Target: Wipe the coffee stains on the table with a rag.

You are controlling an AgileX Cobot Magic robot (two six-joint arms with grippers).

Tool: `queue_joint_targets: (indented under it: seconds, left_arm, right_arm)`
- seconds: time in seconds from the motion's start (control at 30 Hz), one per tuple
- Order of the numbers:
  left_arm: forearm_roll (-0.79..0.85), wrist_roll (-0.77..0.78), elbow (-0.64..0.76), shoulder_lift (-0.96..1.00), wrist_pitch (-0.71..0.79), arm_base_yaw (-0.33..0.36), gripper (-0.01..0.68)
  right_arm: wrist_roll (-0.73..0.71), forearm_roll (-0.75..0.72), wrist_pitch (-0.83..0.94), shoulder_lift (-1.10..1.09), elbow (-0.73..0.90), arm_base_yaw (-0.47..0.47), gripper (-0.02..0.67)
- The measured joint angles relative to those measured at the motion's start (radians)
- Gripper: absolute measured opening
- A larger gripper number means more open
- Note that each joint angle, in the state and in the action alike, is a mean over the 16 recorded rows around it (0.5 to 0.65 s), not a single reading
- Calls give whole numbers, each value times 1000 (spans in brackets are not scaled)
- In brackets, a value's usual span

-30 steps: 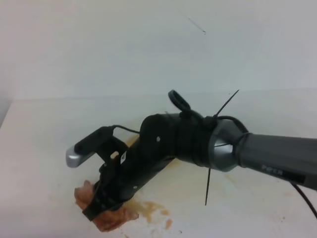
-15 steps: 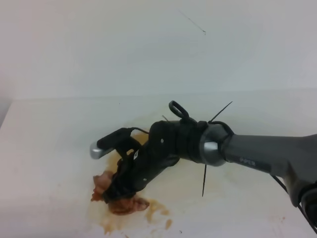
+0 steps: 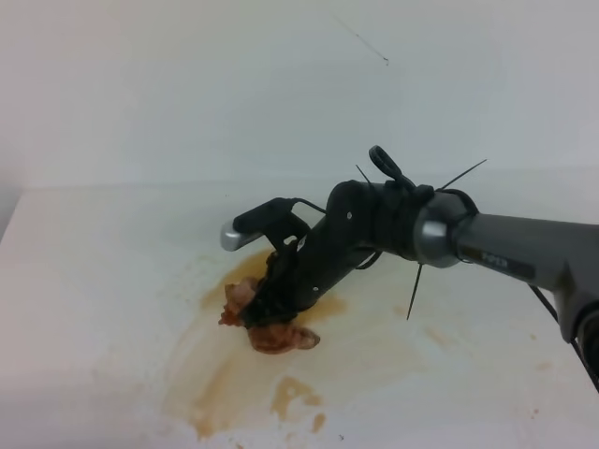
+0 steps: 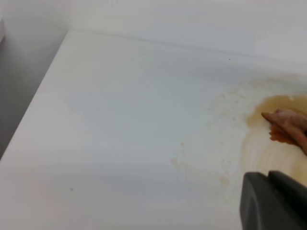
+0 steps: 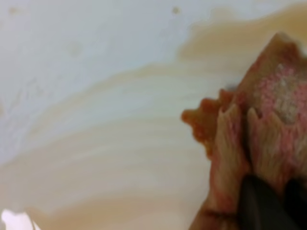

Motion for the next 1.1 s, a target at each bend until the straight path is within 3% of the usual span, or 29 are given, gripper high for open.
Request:
queue_joint_targets:
  seconds: [0.6,1.1]
  left_arm:
    - [0,0,2,-1,-1,0,1]
    - [0,0,2,0,-1,0,1]
  right_arm:
    - [29,26,-5,121,-354,66,1]
    - [370,-183,43,225,-401,14,0]
